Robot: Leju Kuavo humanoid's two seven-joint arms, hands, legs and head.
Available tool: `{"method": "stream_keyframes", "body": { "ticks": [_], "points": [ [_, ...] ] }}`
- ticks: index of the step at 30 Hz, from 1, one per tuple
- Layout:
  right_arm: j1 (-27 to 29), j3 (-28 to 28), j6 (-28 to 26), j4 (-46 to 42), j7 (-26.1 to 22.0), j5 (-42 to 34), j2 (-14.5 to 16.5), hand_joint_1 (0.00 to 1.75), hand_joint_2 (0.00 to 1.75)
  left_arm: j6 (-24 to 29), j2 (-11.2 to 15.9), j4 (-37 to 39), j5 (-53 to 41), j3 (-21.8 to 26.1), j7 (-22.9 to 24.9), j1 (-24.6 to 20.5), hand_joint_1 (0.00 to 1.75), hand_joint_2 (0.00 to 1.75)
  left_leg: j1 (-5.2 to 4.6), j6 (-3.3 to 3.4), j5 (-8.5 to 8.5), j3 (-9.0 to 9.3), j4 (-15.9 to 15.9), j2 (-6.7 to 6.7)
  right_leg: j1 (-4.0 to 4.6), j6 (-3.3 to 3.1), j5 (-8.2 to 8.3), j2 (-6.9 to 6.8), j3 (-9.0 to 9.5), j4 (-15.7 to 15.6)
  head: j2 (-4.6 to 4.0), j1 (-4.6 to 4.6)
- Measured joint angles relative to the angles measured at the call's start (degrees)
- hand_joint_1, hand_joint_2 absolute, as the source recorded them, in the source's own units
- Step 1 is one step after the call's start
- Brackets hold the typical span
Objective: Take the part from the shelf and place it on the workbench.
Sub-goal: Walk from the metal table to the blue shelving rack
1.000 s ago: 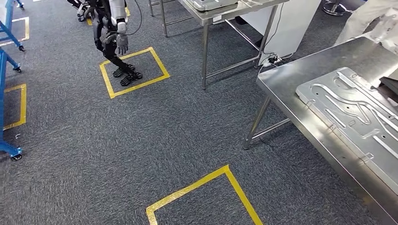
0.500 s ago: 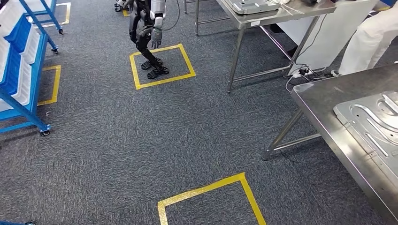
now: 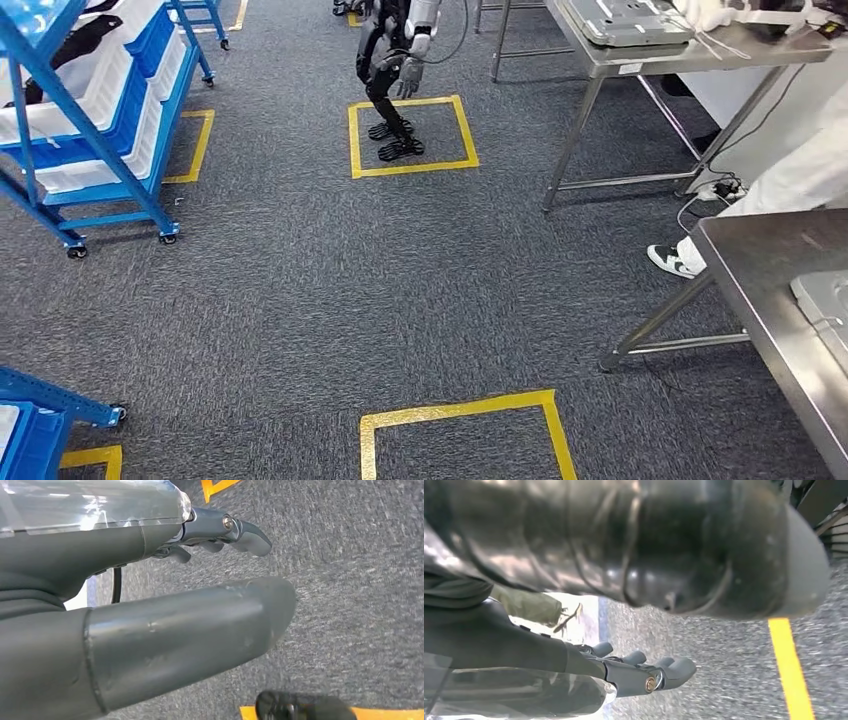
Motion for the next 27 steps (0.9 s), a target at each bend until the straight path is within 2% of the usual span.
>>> {"method": "stream_keyframes", "body": {
  "ticks": [1,2,4,6,8,9,10,11,12,13,15,16,17,19,20,22,23,24,25,26,27],
  "points": [
    [-0.07,-0.01,-0.02,-0.01,0.01,0.01,-0.06,0.00,0.00,0.00,-0.03,0.00,0.00,0.00,0.01,-0.01,0.00,0.00,-0.06,0.24,0.20,0.74,-1.48,0.35,0.03,0.45,-0.39,-0.38,-0.04,0.48,0.00,0.07],
    [-0.17,-0.01,-0.04,-0.01,0.01,0.01,-0.11,0.00,0.00,0.01,-0.05,-0.01,-0.01,0.01,0.01,0.02,0.00,0.00,-0.32,0.73,-0.10,0.74,-1.64,0.18,0.07,0.80,-0.59,-0.65,-0.04,0.70,0.00,0.14],
    [-0.49,-0.01,-0.04,0.00,0.02,0.02,-0.05,0.00,0.00,0.02,0.02,-0.02,-0.01,0.04,0.03,0.21,0.00,0.00,-0.57,1.80,-0.03,0.52,-1.62,-0.77,-0.24,1.23,-0.77,-0.89,0.23,0.73,0.00,0.21],
    [-0.58,-0.01,-0.04,0.01,0.08,0.07,0.04,0.00,0.00,0.03,0.08,-0.03,0.00,0.05,0.04,0.17,0.00,0.00,-0.78,2.56,0.13,0.40,-1.67,-1.67,-0.57,1.42,-2.57,0.96,-0.51,2.75,0.00,0.21],
    [-0.46,-0.02,-0.04,0.02,0.19,0.20,0.09,0.00,0.00,0.05,0.12,-0.04,0.01,0.05,0.04,0.07,0.00,0.00,-1.18,3.08,0.27,0.21,-1.72,-2.65,-0.51,1.11,-6.49,3.59,-3.74,9.44,0.00,0.23],
    [-0.40,-0.02,-0.04,0.03,0.25,0.28,0.09,0.00,0.00,0.06,0.14,-0.04,0.01,0.06,0.04,0.05,0.00,0.00,-1.50,3.29,0.30,0.11,-1.72,-3.21,-0.26,0.75,-8.20,4.18,-5.89,13.56,0.00,0.24],
    [-0.37,-0.02,-0.04,0.03,0.28,0.37,0.10,0.00,0.00,0.07,0.15,-0.04,0.02,0.07,0.04,0.06,0.00,0.00,-1.85,3.48,0.33,0.05,-1.72,-3.86,0.16,0.23,-9.03,4.49,-7.75,16.84,0.00,0.22],
    [-0.34,-0.02,-0.04,0.04,0.31,0.43,0.10,0.00,0.00,0.05,0.15,-0.04,0.02,0.07,0.04,0.08,0.00,0.00,-2.17,3.65,0.34,0.08,-1.72,-4.60,0.74,-0.46,-8.57,4.70,-8.75,18.14,0.00,0.22],
    [-0.31,-0.02,-0.04,0.04,0.32,0.47,0.09,0.00,0.00,0.04,0.12,-0.04,0.02,0.08,0.04,0.10,0.00,0.00,-2.43,3.80,0.33,0.21,-1.72,-5.41,1.49,-1.31,-6.84,5.03,-8.64,17.05,0.00,0.21],
    [-0.27,-0.02,-0.06,0.03,0.33,0.50,0.06,0.00,0.00,0.02,0.06,-0.04,0.02,0.08,0.04,0.09,0.00,0.00,-2.58,3.92,0.30,0.42,-1.73,-6.25,2.41,-2.28,-4.15,5.75,-7.50,13.76,0.00,0.21],
    [-0.10,-0.02,-0.12,0.03,0.34,0.56,-0.18,0.00,0.00,0.01,-0.28,-0.03,0.04,0.10,0.05,0.02,0.00,0.00,-2.53,4.04,0.28,0.63,-1.81,-7.67,3.87,-4.23,0.38,8.77,-4.46,5.93,0.00,0.16],
    [-0.06,-0.02,-0.17,0.02,0.41,0.62,-0.32,0.00,0.00,0.03,-0.44,-0.02,0.09,0.12,0.10,-0.04,0.00,0.00,-2.35,3.98,0.35,0.58,-1.87,-8.32,4.29,-4.88,1.46,9.95,-3.46,3.36,0.00,0.14],
    [-0.04,-0.02,-0.21,0.02,0.55,0.69,-0.44,0.00,0.00,0.04,-0.59,-0.02,0.16,0.16,0.20,-0.04,0.00,0.00,-2.16,3.83,0.48,0.43,-1.99,-8.99,4.42,-5.30,1.68,10.57,-3.03,2.16,0.00,0.12],
    [-0.25,-0.02,-0.31,0.02,0.97,0.86,-0.41,0.00,0.00,0.07,-0.58,-0.02,0.34,0.46,0.46,0.13,0.00,0.00,-2.07,3.47,0.91,0.37,-2.57,-10.18,4.20,-5.61,1.96,9.38,-2.31,0.44,0.00,0.13],
    [-0.35,-0.03,-0.34,0.02,1.22,0.95,-0.31,0.00,0.00,0.07,-0.54,-0.02,0.42,0.67,0.58,0.30,0.00,0.00,-2.25,3.37,0.87,0.38,-2.67,-9.55,3.94,-5.58,2.34,8.52,-1.62,-0.86,0.00,0.12],
    [-0.33,-0.05,-0.45,0.02,1.54,1.15,-0.06,0.00,0.00,0.08,-0.40,-0.02,0.56,0.99,0.71,0.39,0.00,0.00,-2.54,3.02,-0.91,-0.57,-0.46,-6.30,3.33,-5.39,3.16,6.76,-0.16,-3.42,0.00,0.08],
    [-0.25,-0.06,-0.48,0.03,1.61,1.30,0.06,0.00,0.00,0.09,-0.28,-0.02,0.60,1.06,0.67,0.31,0.00,0.00,-2.46,2.60,-2.56,-1.94,2.32,-4.48,3.24,-5.11,3.25,5.86,0.21,-3.89,0.00,0.07],
    [-0.19,-0.07,-0.56,0.06,1.61,1.45,0.18,0.00,0.00,0.09,-0.15,-0.02,0.63,1.10,0.57,0.15,0.00,0.00,-2.24,2.05,-4.27,-3.69,5.80,-3.54,3.07,-4.90,3.13,4.95,0.30,-3.91,0.00,0.05],
    [-0.19,-0.07,-0.63,0.08,1.58,1.58,0.30,0.00,0.00,0.09,0.05,-0.02,0.67,1.14,0.44,0.03,0.00,0.00,-1.98,1.48,-5.38,-5.27,8.87,-3.14,2.85,-4.55,2.88,4.00,0.24,-3.68,0.00,0.05],
    [-0.27,-0.08,-0.72,0.11,1.56,1.67,0.42,0.00,0.00,0.05,0.24,-0.02,0.69,1.18,0.31,-0.01,0.00,0.00,-1.67,0.89,-5.55,-6.11,10.50,-2.90,2.57,-4.13,2.52,3.11,0.15,-3.30,0.00,0.05],
    [-0.37,-0.08,-0.85,0.12,1.50,1.72,0.56,0.00,0.00,0.03,0.39,-0.02,0.72,1.24,0.22,0.03,0.00,0.00,-1.35,0.28,-4.65,-5.86,10.03,-2.63,2.23,-3.70,2.12,2.30,0.07,-2.82,0.00,0.05]
  ]
}}
